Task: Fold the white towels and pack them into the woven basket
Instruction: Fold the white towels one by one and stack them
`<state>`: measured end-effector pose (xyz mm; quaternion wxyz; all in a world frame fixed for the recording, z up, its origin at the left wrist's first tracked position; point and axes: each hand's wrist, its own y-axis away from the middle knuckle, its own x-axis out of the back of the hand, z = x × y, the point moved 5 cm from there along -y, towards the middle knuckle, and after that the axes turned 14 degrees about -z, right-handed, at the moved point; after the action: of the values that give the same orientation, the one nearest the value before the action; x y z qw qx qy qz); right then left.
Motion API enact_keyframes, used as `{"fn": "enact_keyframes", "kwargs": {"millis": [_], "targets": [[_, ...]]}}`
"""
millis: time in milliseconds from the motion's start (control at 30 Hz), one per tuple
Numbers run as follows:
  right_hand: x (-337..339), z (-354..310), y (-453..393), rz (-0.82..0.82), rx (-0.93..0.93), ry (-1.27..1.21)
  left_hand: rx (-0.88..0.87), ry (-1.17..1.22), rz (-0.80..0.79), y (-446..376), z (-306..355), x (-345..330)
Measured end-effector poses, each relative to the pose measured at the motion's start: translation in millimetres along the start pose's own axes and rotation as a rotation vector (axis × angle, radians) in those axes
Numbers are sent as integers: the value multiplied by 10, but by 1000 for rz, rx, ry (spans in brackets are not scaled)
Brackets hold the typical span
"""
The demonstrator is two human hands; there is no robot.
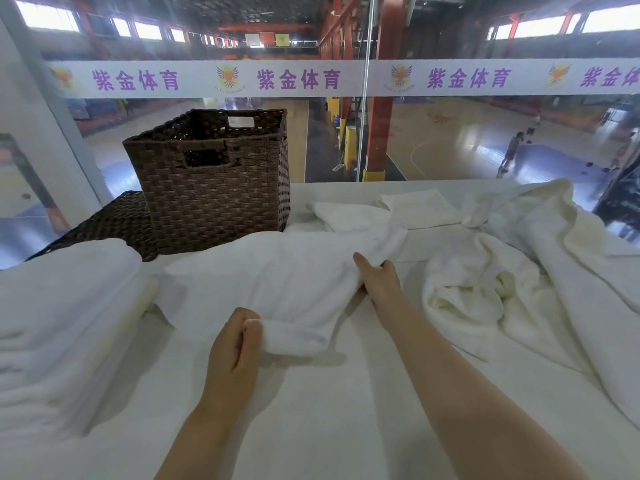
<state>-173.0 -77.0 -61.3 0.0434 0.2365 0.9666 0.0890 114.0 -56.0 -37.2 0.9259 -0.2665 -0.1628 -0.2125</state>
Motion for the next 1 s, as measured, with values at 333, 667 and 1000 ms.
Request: {"fn": "enact_keyframes", "kwargs": {"millis": [333,667,1000], "targets": [[-45,76,160,-37,202,471,76,-229,-22,-81,-70,71],[-408,40,1330,-750,170,799,182,-7,174,-74,2,198],[589,-583,1044,219,251,693,152,-57,5,-95,5,125]]}}
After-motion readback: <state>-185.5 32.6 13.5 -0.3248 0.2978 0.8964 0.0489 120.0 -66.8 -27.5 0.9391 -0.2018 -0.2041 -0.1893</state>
